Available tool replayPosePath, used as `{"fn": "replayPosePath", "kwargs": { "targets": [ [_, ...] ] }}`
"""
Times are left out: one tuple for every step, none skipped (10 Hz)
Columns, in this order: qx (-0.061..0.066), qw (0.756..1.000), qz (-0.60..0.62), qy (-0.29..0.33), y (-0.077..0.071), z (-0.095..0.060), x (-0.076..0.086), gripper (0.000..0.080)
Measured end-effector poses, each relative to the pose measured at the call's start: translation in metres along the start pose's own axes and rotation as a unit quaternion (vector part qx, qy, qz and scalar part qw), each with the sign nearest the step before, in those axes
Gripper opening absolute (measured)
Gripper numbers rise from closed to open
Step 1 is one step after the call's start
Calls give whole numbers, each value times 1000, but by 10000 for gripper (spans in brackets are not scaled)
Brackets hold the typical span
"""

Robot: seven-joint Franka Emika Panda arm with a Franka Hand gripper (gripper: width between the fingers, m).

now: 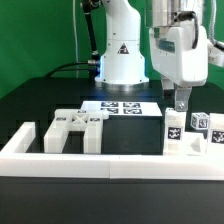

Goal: Assemble chair

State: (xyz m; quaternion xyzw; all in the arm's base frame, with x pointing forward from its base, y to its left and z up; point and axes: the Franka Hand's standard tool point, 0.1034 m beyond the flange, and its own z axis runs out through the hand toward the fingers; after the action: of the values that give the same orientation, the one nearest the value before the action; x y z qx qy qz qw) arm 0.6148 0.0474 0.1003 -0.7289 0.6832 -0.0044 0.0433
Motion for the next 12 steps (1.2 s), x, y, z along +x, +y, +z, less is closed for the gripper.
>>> {"fn": "replayPosePath", "kwargs": {
  "targets": [
    [-1, 1000, -26, 0, 0, 1, 0, 648],
    [-1, 998, -55, 0, 0, 1, 1, 648],
    [-5, 993, -114, 3, 1, 1, 1, 648],
    [-14, 983, -180, 7, 3, 2, 0, 648],
    [-18, 971, -238, 6, 3, 2, 0, 648],
    [-15, 953, -301, 7, 2, 2, 2, 648],
    [-15, 929, -369, 7, 2, 2, 5, 648],
    [-15, 908, -419, 6, 2, 1, 5, 648],
    [-14, 891, -453, 6, 1, 0, 5, 648],
    [-13, 885, -465, 7, 0, -1, 5, 648],
    [-15, 873, -488, 8, 1, 0, 6, 648],
    [-16, 854, -520, 8, 1, 0, 7, 648]
  ]
}}
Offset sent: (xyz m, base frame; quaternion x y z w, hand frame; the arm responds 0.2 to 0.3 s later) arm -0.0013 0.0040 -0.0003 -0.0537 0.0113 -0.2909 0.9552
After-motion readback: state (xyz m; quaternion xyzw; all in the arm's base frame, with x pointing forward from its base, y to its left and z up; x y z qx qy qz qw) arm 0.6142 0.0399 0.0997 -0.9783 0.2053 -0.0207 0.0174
